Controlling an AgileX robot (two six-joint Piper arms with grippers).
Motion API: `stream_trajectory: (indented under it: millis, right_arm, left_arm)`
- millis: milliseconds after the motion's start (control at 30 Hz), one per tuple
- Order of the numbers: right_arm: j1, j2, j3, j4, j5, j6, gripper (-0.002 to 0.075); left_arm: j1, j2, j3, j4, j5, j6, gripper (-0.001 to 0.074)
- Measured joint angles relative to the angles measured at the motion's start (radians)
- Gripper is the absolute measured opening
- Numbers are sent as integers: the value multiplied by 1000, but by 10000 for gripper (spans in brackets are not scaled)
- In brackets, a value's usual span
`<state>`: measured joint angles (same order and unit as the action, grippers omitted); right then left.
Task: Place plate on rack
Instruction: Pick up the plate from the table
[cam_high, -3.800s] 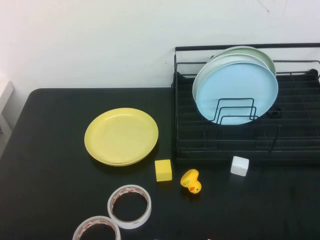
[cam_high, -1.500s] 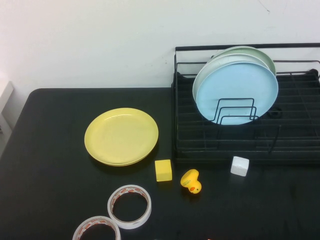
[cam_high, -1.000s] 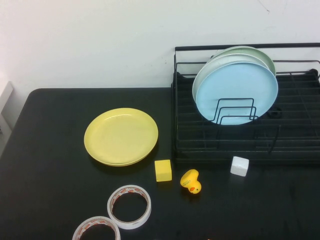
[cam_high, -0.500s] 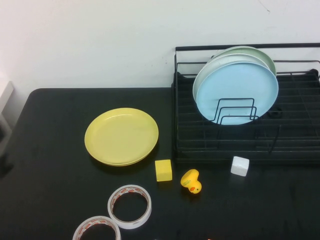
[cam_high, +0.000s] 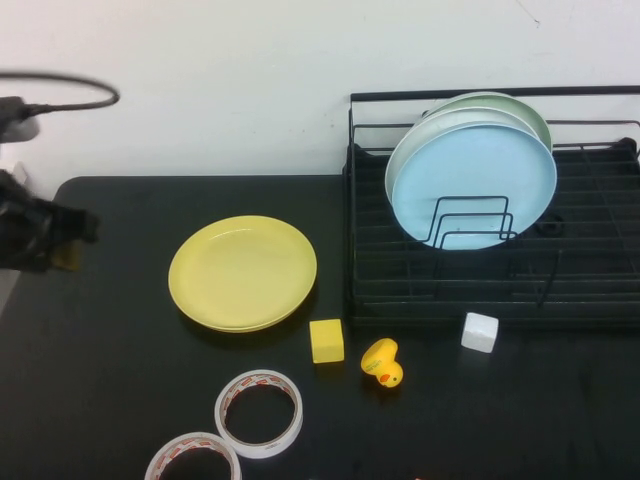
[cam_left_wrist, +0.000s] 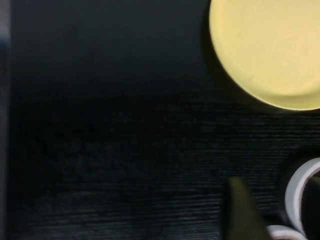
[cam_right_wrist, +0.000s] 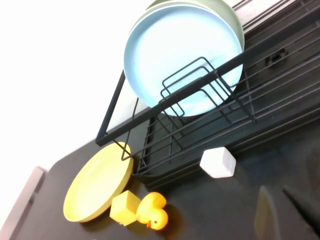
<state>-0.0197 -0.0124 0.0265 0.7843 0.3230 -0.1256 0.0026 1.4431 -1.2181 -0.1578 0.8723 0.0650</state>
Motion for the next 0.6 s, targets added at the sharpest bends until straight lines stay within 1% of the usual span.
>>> stream_trajectory:
  millis: [67, 133, 200, 267, 400, 533, 600]
  right_arm:
    - [0, 0, 0, -2, 0, -4, -2]
    - [0, 0, 0, -2, 0, -7, -2]
    - [0, 0, 0, -2, 0, -8, -2]
    - [0, 0, 0, -2, 0, -8, -2]
    - [0, 0, 0, -2, 0, -8, -2]
    - [0, 0, 0, -2, 0, -8, -2]
    - [0, 0, 0, -2, 0, -8, -2]
  left_arm:
    - [0, 94, -78, -7, 60, -50, 312]
    - [0, 175, -143, -43, 101, -71, 389]
    - [0, 252, -204, -93, 128, -74, 431]
    - [0, 329, -251, -142, 153, -75, 450]
    - [0, 441, -290, -205, 147, -78, 461]
    - [0, 509, -299, -238, 91, -84, 458]
    - [0, 535, -299, -242, 54, -84, 441]
